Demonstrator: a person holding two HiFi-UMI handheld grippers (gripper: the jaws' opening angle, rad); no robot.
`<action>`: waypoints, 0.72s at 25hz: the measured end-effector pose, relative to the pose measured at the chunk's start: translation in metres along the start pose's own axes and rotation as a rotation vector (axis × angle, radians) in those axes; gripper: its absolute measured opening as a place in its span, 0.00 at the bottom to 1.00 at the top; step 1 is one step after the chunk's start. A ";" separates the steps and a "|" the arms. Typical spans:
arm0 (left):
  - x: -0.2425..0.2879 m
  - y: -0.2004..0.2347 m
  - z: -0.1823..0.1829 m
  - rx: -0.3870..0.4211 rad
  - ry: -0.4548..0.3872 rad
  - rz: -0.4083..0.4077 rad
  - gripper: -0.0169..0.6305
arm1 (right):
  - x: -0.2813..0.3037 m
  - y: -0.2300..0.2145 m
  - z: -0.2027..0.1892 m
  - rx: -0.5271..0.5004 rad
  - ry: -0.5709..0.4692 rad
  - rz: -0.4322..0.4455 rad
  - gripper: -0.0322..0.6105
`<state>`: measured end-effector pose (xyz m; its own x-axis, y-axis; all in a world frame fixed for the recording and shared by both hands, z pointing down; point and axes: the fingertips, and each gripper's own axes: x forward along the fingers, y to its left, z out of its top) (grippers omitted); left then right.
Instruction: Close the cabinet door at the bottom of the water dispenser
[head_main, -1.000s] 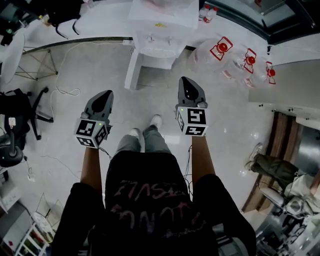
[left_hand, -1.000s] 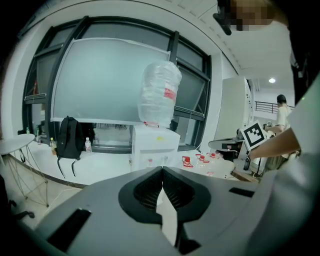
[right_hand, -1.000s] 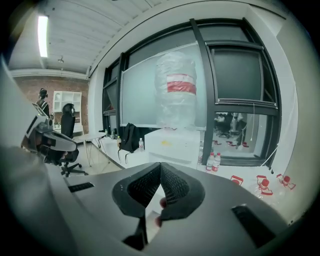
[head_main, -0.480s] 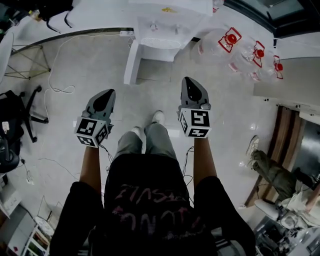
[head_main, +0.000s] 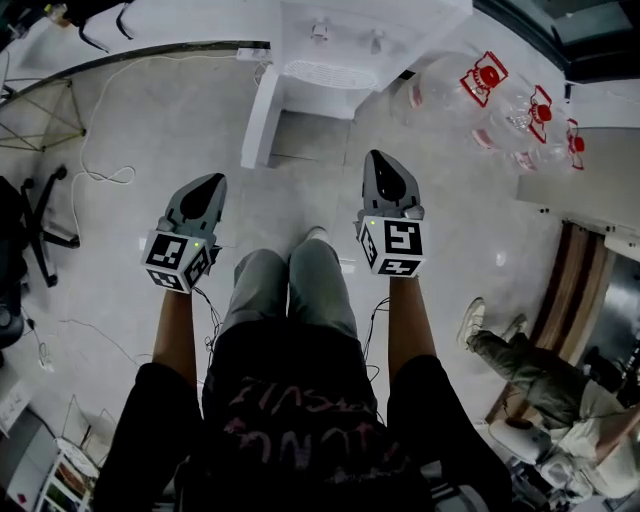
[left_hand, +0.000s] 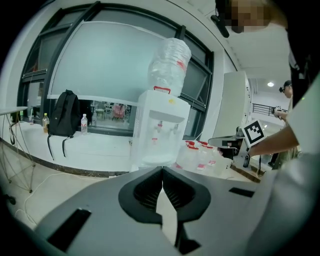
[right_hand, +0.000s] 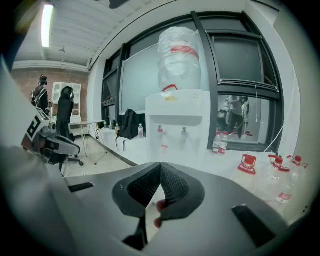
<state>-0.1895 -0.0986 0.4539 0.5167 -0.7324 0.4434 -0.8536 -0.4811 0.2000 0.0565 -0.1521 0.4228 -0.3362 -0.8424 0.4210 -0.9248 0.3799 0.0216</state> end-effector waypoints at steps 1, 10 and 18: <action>0.006 0.004 -0.009 0.001 -0.003 0.002 0.05 | 0.007 0.000 -0.009 -0.004 -0.001 0.003 0.07; 0.049 0.032 -0.090 -0.016 -0.018 0.025 0.05 | 0.058 0.003 -0.094 0.008 -0.002 0.026 0.07; 0.088 0.047 -0.170 0.002 -0.020 0.012 0.05 | 0.096 -0.007 -0.171 0.020 -0.023 0.011 0.07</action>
<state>-0.1958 -0.1038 0.6512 0.5072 -0.7476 0.4287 -0.8598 -0.4726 0.1931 0.0612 -0.1701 0.6175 -0.3503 -0.8468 0.4003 -0.9243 0.3817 -0.0015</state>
